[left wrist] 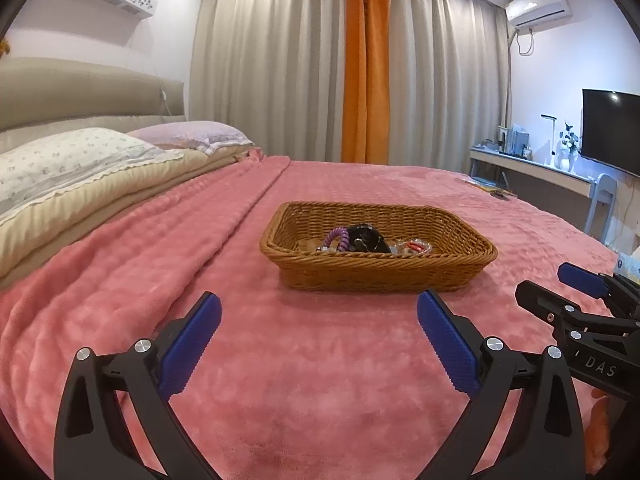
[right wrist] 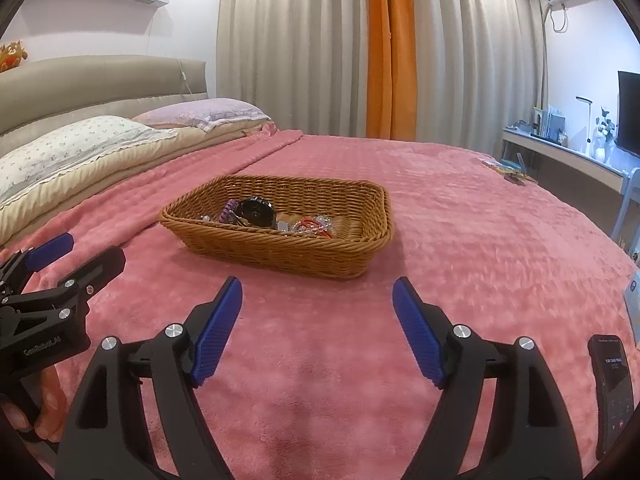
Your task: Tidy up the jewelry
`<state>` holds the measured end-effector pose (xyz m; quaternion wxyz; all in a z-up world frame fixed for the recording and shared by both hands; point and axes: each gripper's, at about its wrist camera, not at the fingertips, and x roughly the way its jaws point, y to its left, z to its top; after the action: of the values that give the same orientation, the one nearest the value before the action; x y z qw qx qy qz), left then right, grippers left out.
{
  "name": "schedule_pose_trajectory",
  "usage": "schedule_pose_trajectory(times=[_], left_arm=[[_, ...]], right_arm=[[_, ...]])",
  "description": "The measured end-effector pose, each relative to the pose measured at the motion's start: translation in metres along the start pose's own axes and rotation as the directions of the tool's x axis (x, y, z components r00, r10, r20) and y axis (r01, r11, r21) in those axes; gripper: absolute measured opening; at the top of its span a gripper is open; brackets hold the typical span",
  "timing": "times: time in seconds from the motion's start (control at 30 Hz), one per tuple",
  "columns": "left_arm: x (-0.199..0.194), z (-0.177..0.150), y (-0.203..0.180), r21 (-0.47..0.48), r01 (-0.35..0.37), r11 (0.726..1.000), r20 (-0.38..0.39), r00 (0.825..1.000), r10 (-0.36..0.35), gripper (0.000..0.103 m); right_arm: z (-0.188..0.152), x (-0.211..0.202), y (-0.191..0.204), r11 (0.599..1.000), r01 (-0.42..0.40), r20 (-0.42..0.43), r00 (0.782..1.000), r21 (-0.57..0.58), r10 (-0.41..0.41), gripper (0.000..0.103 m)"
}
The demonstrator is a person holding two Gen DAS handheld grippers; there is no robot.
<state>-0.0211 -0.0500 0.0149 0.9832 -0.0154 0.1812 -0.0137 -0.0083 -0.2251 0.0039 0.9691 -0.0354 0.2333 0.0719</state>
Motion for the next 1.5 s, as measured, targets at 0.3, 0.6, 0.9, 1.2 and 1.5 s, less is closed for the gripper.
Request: schedule_pose_trajectory(times=[0.3,0.6,0.9,1.2,1.5], left_arm=[[-0.0010,-0.0002,0.0005,-0.004,0.000,1.000,0.002,1.000,0.000,0.095],[-0.0013,-0.0009,0.0003,-0.004,-0.001,1.000,0.000,1.000,0.001,0.095],[-0.0014,-0.0016,-0.0005,-0.003,0.001,1.000,-0.004,1.000,-0.001,0.095],[-0.0013,-0.0029,-0.0017,0.000,0.004,1.000,-0.008,1.000,-0.004,0.095],[-0.0007,-0.0035,-0.0016,0.004,0.005,1.000,-0.013,1.000,-0.005,0.095]], right_arm=[[0.0004,0.0013,0.0006,1.000,-0.001,-0.003,1.000,-0.001,0.001,0.074],[0.0000,0.0022,0.0003,1.000,-0.002,-0.006,1.000,0.002,0.002,0.074],[-0.0008,0.0032,-0.0004,1.000,-0.002,-0.007,1.000,0.002,0.002,0.075],[-0.0006,0.0031,-0.0007,1.000,-0.003,-0.007,1.000,0.002,0.003,0.075],[-0.0005,0.0031,-0.0003,1.000,-0.003,-0.007,1.000,0.002,0.003,0.075]])
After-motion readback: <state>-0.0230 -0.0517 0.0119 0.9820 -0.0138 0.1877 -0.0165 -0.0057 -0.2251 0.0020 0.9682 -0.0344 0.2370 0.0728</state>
